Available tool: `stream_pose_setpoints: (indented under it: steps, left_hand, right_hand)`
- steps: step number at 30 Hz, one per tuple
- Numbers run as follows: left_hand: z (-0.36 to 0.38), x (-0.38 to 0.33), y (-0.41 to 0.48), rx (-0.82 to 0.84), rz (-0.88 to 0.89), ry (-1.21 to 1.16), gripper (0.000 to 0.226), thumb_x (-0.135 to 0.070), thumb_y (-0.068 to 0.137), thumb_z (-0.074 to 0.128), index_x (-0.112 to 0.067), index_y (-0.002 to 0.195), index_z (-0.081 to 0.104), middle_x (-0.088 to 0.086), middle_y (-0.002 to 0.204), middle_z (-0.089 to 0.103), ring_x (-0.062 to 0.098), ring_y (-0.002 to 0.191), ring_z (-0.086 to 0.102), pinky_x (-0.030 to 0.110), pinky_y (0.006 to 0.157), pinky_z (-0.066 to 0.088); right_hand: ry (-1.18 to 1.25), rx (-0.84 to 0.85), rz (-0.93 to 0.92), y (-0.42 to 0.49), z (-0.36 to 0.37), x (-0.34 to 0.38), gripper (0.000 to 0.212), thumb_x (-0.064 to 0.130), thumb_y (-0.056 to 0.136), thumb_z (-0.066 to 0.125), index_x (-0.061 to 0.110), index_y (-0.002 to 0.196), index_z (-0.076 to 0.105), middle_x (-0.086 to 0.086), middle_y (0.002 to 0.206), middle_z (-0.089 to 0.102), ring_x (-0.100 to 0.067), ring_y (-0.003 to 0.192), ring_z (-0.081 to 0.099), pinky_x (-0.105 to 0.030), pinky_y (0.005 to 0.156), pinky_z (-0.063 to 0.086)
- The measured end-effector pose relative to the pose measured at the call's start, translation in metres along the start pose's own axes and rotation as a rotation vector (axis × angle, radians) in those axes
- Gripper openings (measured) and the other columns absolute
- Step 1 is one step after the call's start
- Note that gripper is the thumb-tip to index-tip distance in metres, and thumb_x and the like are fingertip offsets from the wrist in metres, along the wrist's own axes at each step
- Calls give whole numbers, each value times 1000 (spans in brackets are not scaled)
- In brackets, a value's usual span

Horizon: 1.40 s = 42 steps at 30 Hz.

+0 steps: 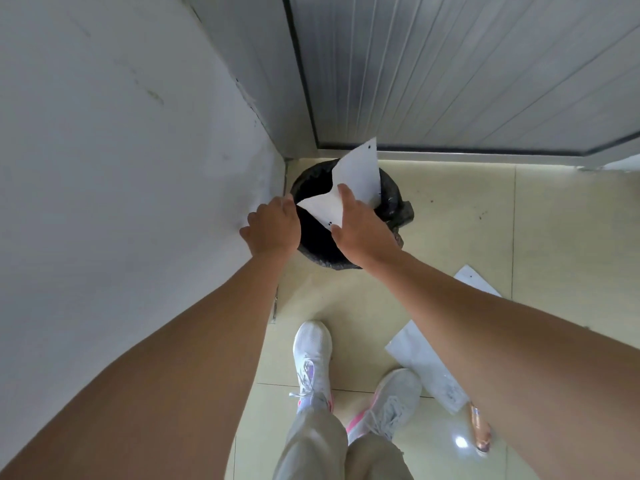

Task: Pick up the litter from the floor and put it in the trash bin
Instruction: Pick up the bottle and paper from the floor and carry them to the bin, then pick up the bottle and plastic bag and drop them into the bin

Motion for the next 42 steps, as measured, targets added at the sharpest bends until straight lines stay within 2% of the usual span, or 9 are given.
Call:
stream_pose_setpoints:
  steps: [3, 8, 12, 18, 25, 32, 36, 40, 42]
  left_hand:
    - [9, -1, 3, -9, 33, -27, 40, -26, 106, 34, -15, 140, 53, 16, 131, 60, 36, 121, 54, 47, 96, 41]
    - [26, -5, 4, -24, 173, 10, 55, -9, 93, 49, -13, 148, 43, 17, 139, 52, 39, 126, 50, 49, 100, 43]
    - [33, 3, -12, -30, 265, 32, 63, -6, 90, 52, -12, 151, 38, 16, 144, 49, 38, 129, 48, 51, 102, 43]
    - [9, -23, -68, 64, 465, 182, 77, -12, 89, 65, -12, 156, 29, 15, 157, 38, 38, 139, 44, 53, 109, 45]
    - [-104, -144, -202, 180, 743, 319, 79, -23, 94, 59, -12, 161, 17, 15, 168, 16, 35, 153, 21, 53, 119, 31]
    - [-206, -245, -337, 233, 1042, 401, 91, -12, 86, 55, -18, 162, 7, 9, 171, 3, 29, 156, 12, 47, 123, 22]
    - [-240, -284, -432, 297, 1223, 615, 87, -18, 88, 60, -15, 160, 11, 12, 167, 11, 36, 150, 25, 51, 118, 29]
    - [-237, -315, -530, 366, 1329, 770, 67, -29, 93, 58, -13, 152, 30, 11, 153, 37, 34, 140, 38, 48, 108, 37]
    - [-227, -322, -600, 401, 1461, 801, 72, -32, 95, 58, -15, 157, 26, 9, 160, 31, 32, 145, 34, 48, 112, 34]
  right_hand:
    - [-71, 89, 25, 17, 22, -11, 77, 23, 101, 57, 23, 163, 10, -16, 131, 54, -35, 116, 59, -50, 91, 56]
    - [-236, 245, 53, 36, 60, -32, 72, 24, 102, 50, 24, 162, 12, -15, 151, 39, -38, 138, 38, -51, 99, 48]
    - [-240, 156, 62, 25, 59, -45, 72, 30, 103, 50, 21, 164, 13, -11, 168, 18, -40, 150, 23, -52, 108, 42]
    - [-325, 42, 37, -44, -24, -76, 71, 33, 98, 54, 17, 161, 23, -15, 163, 28, -41, 141, 35, -48, 102, 45]
    - [-270, -70, 274, -205, -204, -68, 74, 29, 96, 56, 15, 160, 24, -19, 164, 26, -40, 144, 33, -51, 107, 42]
    - [-87, -331, 555, -387, -320, -43, 71, 26, 94, 54, 14, 159, 27, -16, 162, 29, -36, 139, 35, -45, 101, 43]
    - [4, -475, 775, -524, -360, -37, 72, 26, 96, 54, 13, 160, 27, -17, 161, 30, -37, 142, 33, -47, 106, 41]
    - [91, -593, 925, -637, -368, -30, 68, 29, 96, 53, 14, 158, 30, -15, 158, 33, -35, 143, 33, -46, 108, 41]
    - [137, -639, 999, -700, -359, -28, 69, 33, 94, 55, 15, 156, 32, -13, 158, 34, -35, 143, 33, -46, 109, 41]
Point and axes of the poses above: each hand's wrist, its own y-axis towards the middle knuckle, its own z-axis out of the palm, x = y × z, the point moved 3 cm from there along y, towards the middle knuckle
